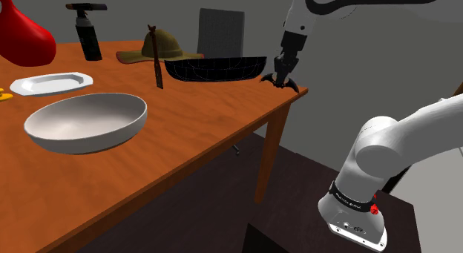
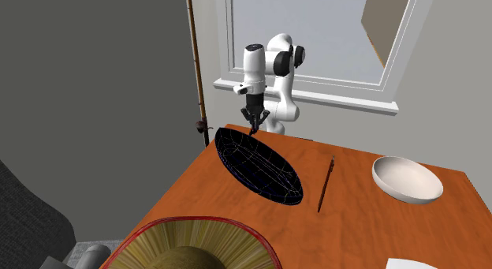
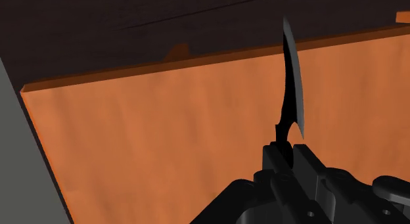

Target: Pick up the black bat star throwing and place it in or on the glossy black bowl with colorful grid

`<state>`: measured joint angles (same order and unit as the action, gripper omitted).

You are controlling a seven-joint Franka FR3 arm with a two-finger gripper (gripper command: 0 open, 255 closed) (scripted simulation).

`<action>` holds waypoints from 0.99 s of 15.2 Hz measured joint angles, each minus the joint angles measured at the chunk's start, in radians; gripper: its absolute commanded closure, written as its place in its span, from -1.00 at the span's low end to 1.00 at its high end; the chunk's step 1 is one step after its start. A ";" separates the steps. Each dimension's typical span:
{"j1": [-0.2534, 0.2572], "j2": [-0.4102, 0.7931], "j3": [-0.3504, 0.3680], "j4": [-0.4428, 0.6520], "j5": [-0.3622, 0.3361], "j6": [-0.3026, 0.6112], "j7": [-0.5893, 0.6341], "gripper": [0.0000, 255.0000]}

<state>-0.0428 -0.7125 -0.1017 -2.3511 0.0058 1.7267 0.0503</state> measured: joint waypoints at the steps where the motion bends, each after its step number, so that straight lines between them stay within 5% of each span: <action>1: 0.000 0.001 0.001 0.014 0.000 -0.012 0.001 1.00; 13: 0.006 0.048 0.004 0.211 0.005 -0.162 0.007 1.00; 14: 0.006 0.048 0.004 0.211 0.005 -0.162 0.007 -1.00; 15: 0.006 0.048 0.004 0.211 0.005 -0.162 0.007 -1.00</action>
<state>-0.0372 -0.6644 -0.0981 -2.1405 0.0110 1.5644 0.0572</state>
